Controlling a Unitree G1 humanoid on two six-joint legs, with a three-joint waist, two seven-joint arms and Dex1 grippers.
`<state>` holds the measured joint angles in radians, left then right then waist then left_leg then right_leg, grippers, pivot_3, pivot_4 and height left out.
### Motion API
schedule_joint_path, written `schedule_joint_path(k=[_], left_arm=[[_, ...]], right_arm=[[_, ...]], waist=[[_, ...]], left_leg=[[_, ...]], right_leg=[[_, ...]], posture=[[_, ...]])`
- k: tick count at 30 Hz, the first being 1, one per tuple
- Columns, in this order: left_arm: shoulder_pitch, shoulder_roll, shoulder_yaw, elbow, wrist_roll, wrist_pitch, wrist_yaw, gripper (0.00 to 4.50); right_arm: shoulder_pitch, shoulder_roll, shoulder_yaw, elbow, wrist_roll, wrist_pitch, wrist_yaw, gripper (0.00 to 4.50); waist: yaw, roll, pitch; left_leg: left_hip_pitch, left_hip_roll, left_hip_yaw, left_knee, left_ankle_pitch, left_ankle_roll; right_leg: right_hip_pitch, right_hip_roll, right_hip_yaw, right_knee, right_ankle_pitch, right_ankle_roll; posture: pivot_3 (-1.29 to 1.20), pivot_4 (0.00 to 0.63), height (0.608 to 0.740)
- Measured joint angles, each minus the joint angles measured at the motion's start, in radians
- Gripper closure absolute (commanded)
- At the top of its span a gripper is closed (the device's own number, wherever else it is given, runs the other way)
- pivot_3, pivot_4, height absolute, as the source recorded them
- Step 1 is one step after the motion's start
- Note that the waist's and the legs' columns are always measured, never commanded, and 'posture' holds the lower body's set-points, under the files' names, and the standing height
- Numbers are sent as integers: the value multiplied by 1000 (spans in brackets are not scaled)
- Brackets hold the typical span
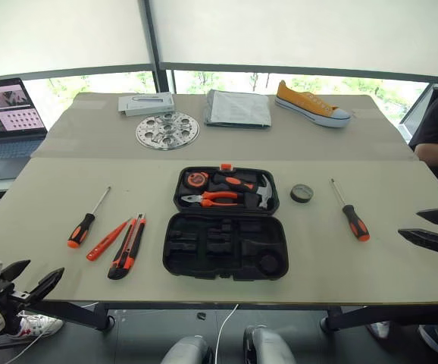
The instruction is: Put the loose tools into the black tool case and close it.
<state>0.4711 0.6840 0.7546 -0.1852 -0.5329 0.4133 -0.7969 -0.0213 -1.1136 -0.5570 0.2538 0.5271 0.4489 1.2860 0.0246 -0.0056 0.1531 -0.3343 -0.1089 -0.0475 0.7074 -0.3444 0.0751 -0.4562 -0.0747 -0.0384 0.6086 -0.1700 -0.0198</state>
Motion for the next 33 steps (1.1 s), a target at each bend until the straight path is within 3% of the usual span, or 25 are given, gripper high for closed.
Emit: schedule_joint_path(k=[4, 9, 18, 24, 27, 33], left_arm=[[-95, 52, -13, 1, -41, 125, 42, 143], [-357, 209, -107, 36, -50, 315, 127, 143], [-589, 265, -407, 327, 73, 375, 103, 143], [-676, 281, -491, 425, 146, 361, 82, 143], [-708, 284, -504, 484, 171, 339, 77, 842], [-738, 287, -506, 556, 193, 286, 43, 3051]], right_arm=[[-3, 9, 1, -68, -1, 1, -30, 12], [-42, 18, 12, -367, 68, 62, -75, 12], [-159, 18, 122, -680, 239, 201, -121, 12], [-231, 29, 195, -748, 281, 210, -158, 12], [-241, 44, 216, -766, 283, 210, -171, 0], [-233, 60, 236, -774, 280, 206, -175, 0]], waist=[[7, 0, 0], [12, 2, -1], [-10, 1, 0], [-10, 1, 0], [-10, 2, 0], [-11, 2, 0]], left_leg=[[0, 0, -1, 1, 0, -1], [1, 0, -1, 1, 2, -3], [0, -1, -1, 1, 0, -5], [1, -2, -1, 1, 0, -5], [1, -1, -1, 1, 1, -6], [1, -1, -1, 1, 1, -6]], right_leg=[[0, 0, -1, 2, 0, 0], [0, 1, -1, 3, 0, 0], [-2, 2, -2, 1, 0, -1], [-1, 0, -2, 2, 0, -1], [-1, 0, -2, 3, 0, -1], [-1, 0, -2, 3, 0, -1]], posture=[[0, 150, 740], [0, 150, 740], [0, 150, 740], [0, 150, 740], [0, 150, 740], [0, 150, 740]])
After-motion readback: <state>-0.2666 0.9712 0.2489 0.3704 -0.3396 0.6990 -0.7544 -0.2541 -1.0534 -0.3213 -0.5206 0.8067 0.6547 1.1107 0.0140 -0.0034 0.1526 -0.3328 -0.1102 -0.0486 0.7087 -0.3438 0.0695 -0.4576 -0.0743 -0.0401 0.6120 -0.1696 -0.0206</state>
